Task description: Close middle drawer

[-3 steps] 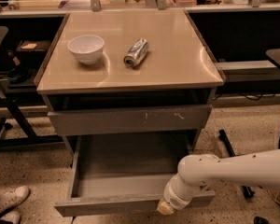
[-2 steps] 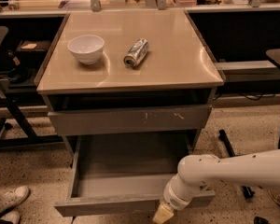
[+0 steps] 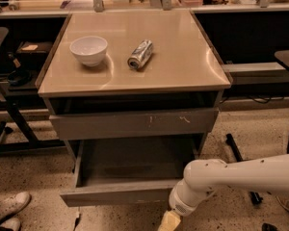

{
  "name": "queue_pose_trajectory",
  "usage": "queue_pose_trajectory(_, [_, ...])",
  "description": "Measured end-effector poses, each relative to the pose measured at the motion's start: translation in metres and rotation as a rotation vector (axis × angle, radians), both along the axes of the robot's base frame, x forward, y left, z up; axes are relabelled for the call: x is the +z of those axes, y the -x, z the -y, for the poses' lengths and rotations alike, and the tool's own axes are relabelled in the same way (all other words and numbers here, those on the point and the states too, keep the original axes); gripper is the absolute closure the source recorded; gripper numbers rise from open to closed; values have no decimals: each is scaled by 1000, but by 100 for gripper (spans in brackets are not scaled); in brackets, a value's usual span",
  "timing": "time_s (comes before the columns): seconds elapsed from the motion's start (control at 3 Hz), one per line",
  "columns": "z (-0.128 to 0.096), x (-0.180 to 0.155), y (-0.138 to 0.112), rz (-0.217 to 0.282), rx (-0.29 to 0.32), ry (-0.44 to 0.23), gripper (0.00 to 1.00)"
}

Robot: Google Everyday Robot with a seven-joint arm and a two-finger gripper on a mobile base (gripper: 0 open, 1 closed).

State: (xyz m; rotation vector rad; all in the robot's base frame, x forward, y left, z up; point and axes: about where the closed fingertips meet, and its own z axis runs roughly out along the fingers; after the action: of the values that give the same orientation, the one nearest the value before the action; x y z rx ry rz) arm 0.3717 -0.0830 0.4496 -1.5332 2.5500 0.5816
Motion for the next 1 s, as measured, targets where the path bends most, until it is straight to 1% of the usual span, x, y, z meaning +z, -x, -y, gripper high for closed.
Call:
queue_pose_trajectory(0.33, [0,0,0,0,0,0,18])
queue_pose_trajectory(0.67, [0,0,0,0,0,0,42])
queue_pose_trajectory(1.0, [4,-10,-21,12,7,43,65])
